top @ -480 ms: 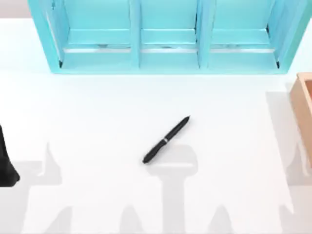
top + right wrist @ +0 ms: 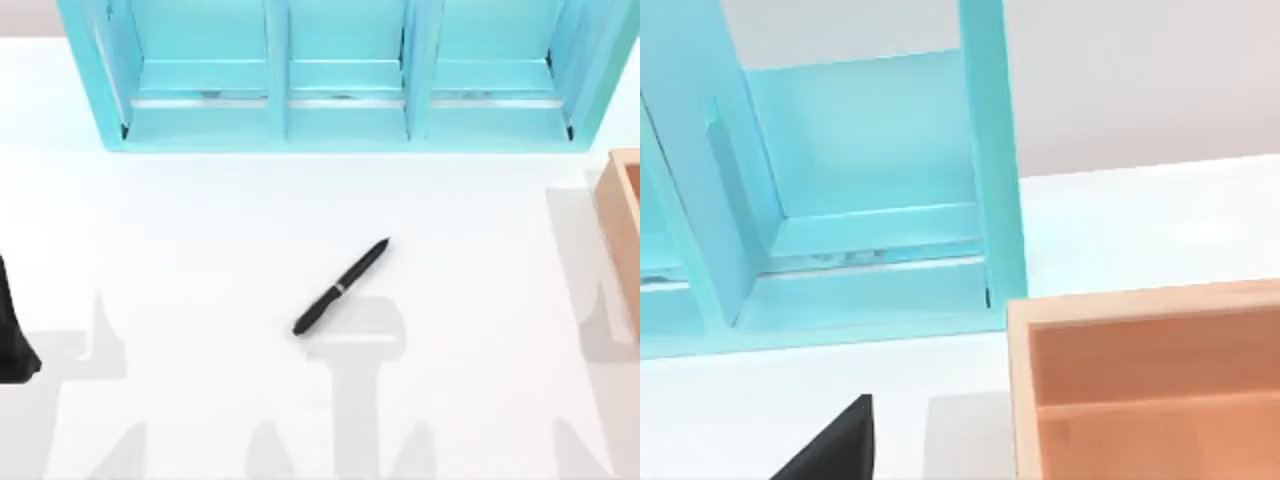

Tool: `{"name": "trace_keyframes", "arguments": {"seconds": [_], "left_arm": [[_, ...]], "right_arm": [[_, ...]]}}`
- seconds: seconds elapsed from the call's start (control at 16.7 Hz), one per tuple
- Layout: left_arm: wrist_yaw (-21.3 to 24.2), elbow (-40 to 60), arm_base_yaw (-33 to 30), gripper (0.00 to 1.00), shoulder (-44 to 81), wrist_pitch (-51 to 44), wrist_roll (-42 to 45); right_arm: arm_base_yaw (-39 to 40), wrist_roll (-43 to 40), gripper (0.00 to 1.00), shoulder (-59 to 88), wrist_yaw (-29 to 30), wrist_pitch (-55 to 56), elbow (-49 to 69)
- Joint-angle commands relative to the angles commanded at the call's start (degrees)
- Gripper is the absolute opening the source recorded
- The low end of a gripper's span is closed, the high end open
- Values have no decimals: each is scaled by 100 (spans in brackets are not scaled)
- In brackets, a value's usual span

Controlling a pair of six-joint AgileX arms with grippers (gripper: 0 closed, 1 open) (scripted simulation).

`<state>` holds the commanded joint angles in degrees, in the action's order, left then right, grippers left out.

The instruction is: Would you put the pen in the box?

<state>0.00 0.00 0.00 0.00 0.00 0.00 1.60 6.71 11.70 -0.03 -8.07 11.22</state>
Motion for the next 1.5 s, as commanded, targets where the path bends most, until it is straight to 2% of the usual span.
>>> {"name": "trace_keyframes", "arguments": {"seconds": [0.36,1.14,1.5], "left_arm": [[0,0,0,100,0,0,0],[0,0,0,100,0,0,0],[0,0,0,100,0,0,0]], "right_arm": [[452,1587,100,2771,66,-1804,2902],[2511,5854,100,10550,383,-6586,11662],[3514,7164,100,13556,593,-8510,14455]]}}
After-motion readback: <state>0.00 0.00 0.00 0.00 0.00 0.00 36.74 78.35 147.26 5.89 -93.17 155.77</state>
